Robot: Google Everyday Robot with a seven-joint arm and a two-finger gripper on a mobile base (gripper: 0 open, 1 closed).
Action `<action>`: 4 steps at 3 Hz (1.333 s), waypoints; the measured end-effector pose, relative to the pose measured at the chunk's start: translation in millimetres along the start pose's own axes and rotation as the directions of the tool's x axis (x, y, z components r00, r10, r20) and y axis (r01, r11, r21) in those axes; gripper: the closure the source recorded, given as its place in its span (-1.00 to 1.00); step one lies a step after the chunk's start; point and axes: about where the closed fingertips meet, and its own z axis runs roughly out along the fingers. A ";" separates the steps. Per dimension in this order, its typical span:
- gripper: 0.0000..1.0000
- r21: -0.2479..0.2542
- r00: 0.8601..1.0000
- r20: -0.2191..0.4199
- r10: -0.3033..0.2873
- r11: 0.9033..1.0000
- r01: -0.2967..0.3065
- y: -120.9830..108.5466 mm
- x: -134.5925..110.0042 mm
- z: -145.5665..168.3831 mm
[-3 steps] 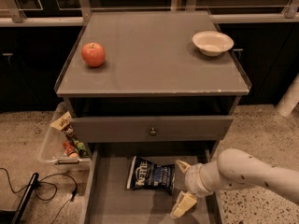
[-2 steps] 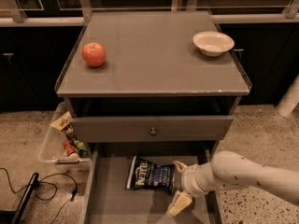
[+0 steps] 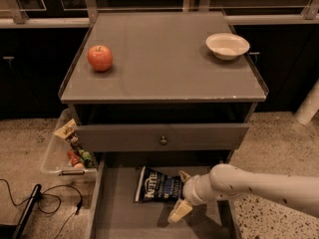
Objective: Pick blue chip bag from middle drawer and place on counter
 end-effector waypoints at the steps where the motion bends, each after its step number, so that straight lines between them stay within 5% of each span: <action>1: -1.00 0.018 1.000 0.025 -0.001 1.000 0.000 -12.3 3.7 19.9; 3: -1.00 0.060 0.989 0.139 -0.059 0.997 0.051 -28.9 1.9 48.3; 4: -0.63 0.059 0.988 0.144 -0.062 0.997 0.054 -28.3 2.1 51.3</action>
Offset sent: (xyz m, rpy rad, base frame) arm 0.0408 0.0171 -0.0389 0.1099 -0.1244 0.0002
